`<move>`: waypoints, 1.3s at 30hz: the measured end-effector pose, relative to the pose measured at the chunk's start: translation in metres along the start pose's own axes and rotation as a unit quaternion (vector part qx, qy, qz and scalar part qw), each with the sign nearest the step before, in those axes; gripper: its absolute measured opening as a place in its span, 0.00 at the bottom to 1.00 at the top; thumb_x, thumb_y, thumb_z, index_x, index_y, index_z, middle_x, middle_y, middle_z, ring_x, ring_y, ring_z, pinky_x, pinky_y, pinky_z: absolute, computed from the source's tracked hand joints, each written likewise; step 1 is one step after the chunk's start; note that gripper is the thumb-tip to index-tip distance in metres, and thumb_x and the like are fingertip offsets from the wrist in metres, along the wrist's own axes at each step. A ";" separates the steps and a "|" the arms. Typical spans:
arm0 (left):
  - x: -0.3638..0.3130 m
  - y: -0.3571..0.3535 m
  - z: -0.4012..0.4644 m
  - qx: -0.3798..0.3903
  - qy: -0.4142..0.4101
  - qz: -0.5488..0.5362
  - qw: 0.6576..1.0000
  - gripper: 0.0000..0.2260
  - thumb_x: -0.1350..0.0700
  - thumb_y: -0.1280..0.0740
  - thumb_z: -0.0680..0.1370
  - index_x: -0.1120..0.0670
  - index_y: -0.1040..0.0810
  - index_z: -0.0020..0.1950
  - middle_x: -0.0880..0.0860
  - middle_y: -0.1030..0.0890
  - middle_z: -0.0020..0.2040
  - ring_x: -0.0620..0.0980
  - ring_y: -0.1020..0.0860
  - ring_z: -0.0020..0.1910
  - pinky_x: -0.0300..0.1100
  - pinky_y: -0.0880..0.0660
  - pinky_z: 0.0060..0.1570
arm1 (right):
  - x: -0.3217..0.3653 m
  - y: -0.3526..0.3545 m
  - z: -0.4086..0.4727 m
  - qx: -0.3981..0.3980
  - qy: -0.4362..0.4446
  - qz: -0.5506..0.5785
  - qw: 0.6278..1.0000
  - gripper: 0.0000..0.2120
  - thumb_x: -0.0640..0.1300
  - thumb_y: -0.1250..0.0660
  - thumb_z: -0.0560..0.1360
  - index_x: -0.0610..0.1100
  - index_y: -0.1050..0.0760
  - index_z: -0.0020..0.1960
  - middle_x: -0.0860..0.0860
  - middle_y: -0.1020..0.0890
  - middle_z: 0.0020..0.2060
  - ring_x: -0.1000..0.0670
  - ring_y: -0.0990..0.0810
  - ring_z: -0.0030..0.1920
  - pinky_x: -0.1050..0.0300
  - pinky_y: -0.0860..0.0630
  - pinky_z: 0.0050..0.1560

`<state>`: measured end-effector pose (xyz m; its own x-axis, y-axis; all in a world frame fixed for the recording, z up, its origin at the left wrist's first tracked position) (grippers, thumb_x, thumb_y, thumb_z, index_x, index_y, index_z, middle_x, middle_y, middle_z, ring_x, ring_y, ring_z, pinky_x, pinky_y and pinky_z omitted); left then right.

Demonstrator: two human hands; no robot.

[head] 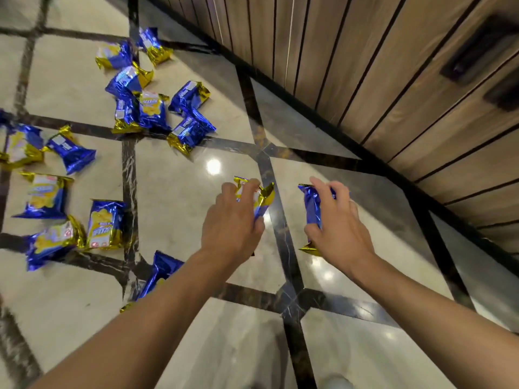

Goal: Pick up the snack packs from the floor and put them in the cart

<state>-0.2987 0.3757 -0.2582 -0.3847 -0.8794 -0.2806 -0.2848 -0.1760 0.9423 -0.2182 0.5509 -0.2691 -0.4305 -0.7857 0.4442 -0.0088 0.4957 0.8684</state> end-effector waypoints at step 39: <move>0.135 0.780 -0.609 -0.262 0.382 -0.112 0.879 0.29 0.51 0.34 0.76 0.45 0.42 0.75 0.55 0.32 0.65 0.58 0.30 0.62 0.53 0.29 0.61 | 0.725 0.438 -0.463 0.074 0.368 -0.014 0.927 0.30 0.46 0.34 0.72 0.50 0.38 0.72 0.46 0.38 0.70 0.39 0.26 0.59 0.44 0.22 0.50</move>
<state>-0.0383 -0.1494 0.5498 0.3881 -0.8021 -0.4540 0.2432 -0.3860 0.8899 -0.1161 0.0268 0.5350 0.3037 -0.8118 0.4987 -0.1570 0.4737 0.8666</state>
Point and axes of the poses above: each hand's wrist, its own z-axis towards the middle knuckle, its own y-axis out of the back of the hand, x = y × z, the point moved 8 cm from there along z, towards the middle knuckle
